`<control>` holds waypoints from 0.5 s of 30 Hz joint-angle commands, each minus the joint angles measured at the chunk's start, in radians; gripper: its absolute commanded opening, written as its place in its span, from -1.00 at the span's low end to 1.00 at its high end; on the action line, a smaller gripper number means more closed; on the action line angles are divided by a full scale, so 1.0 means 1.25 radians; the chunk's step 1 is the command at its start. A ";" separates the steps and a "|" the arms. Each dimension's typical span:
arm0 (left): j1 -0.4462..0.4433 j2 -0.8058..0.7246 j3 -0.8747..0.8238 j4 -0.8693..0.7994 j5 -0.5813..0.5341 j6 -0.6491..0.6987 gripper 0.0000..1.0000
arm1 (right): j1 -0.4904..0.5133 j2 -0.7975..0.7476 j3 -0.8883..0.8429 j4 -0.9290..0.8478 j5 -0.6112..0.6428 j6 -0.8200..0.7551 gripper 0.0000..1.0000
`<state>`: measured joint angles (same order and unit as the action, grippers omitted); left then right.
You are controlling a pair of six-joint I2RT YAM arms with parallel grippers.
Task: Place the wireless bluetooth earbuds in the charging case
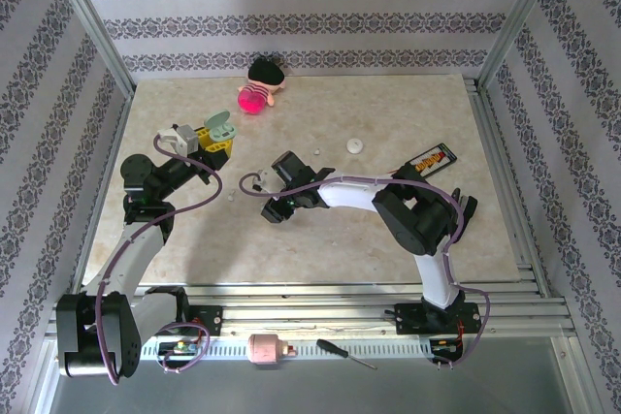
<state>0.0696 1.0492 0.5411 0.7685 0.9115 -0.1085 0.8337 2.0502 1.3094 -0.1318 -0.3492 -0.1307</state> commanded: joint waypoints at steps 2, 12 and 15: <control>0.013 -0.028 0.003 -0.005 0.001 0.013 -0.40 | 0.001 0.043 0.054 -0.027 0.010 -0.004 -0.22; 0.015 -0.037 -0.005 -0.013 -0.003 0.022 -0.40 | 0.005 0.092 0.123 -0.095 0.018 -0.029 -0.32; 0.015 -0.038 -0.003 -0.013 -0.003 0.023 -0.41 | 0.006 0.093 0.126 -0.099 0.020 -0.031 -0.44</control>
<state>0.0742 1.0206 0.5407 0.7609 0.9100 -0.1013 0.8337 2.1468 1.4410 -0.2173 -0.3298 -0.1532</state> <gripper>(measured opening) 0.341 0.291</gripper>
